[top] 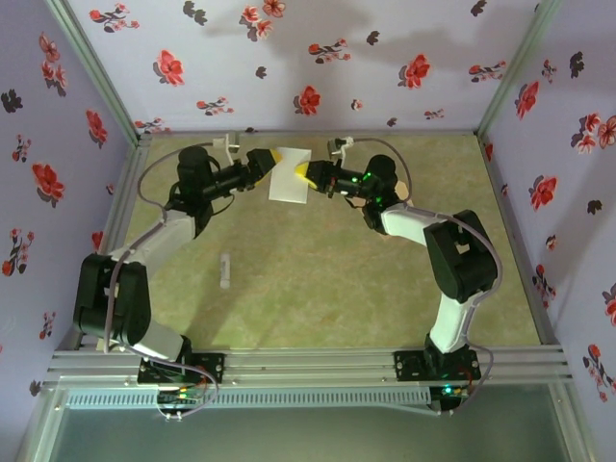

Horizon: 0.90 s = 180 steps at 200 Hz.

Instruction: Place the letter into the envelope and seal it

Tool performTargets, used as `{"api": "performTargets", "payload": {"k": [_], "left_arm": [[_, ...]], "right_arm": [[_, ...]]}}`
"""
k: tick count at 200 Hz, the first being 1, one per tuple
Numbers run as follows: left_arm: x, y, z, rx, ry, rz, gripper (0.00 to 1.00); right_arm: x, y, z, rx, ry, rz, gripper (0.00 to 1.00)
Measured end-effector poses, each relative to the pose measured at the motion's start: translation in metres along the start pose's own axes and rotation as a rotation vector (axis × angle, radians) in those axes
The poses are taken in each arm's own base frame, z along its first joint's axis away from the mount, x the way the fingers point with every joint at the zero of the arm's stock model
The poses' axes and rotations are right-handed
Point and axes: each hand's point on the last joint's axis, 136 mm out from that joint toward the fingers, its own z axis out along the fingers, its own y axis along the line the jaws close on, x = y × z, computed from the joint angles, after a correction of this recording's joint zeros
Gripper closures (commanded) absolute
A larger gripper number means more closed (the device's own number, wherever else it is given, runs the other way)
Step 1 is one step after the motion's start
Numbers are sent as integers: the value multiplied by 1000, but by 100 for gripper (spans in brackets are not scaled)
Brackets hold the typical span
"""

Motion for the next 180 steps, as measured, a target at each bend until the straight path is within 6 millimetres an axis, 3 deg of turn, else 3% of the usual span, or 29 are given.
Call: {"api": "performTargets", "payload": {"k": [72,113,146,180], "left_arm": [[-40,1,-46,-363,-12,203,0],[-16,37,-67,-539,71,281,0],[7,66,-80,-618,116,296,0],[25,85,-90,-659,138,297,0]], "right_arm": [[28,-74,2,367,34,119,100],[50,-122,27,449,99,191,100],[67,-163,35,530,143,249,100],[73,-180,31,588,160,252,100]]}}
